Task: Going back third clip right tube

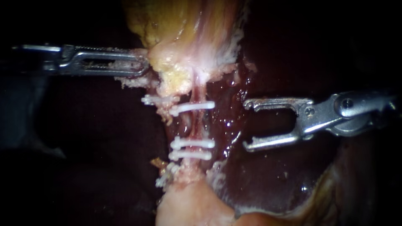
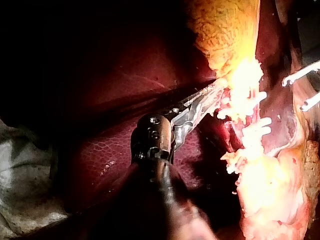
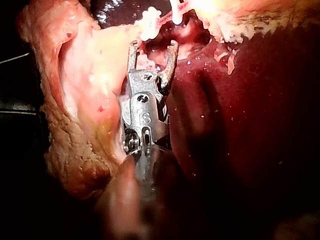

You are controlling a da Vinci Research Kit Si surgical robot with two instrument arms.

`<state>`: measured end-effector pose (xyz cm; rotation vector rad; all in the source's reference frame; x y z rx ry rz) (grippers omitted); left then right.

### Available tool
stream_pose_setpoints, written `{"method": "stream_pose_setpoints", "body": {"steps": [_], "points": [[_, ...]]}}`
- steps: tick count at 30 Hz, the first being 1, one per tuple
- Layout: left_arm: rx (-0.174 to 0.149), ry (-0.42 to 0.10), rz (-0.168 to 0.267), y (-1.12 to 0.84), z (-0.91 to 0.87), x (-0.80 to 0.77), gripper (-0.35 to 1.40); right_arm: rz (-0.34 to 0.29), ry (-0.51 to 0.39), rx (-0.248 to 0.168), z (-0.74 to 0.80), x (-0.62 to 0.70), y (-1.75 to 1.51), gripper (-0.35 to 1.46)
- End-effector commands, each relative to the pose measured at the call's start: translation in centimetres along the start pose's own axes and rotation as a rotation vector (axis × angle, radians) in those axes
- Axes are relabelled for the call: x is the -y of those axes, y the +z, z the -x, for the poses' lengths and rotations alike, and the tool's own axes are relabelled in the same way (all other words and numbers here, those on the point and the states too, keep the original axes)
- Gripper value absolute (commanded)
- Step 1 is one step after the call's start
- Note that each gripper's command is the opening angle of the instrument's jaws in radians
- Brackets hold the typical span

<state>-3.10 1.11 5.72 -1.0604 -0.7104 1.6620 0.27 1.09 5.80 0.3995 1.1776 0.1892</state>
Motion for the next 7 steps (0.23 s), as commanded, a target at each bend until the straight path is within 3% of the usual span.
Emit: {"method": "stream_pose_setpoints", "body": {"steps": [1, 7], "points": [[0.000, 0.001, 0.000, 0.00, 0.00, 0.00, -0.35, 0.000, 0.000, 0.000, 0.00, 0.00, 0.00, 0.50], [0.001, 0.001, 0.001, -0.01, 0.00, 0.01, -0.35, 0.000, -0.006, 0.000, 0.00, 0.00, 0.01, 0.50]]}}
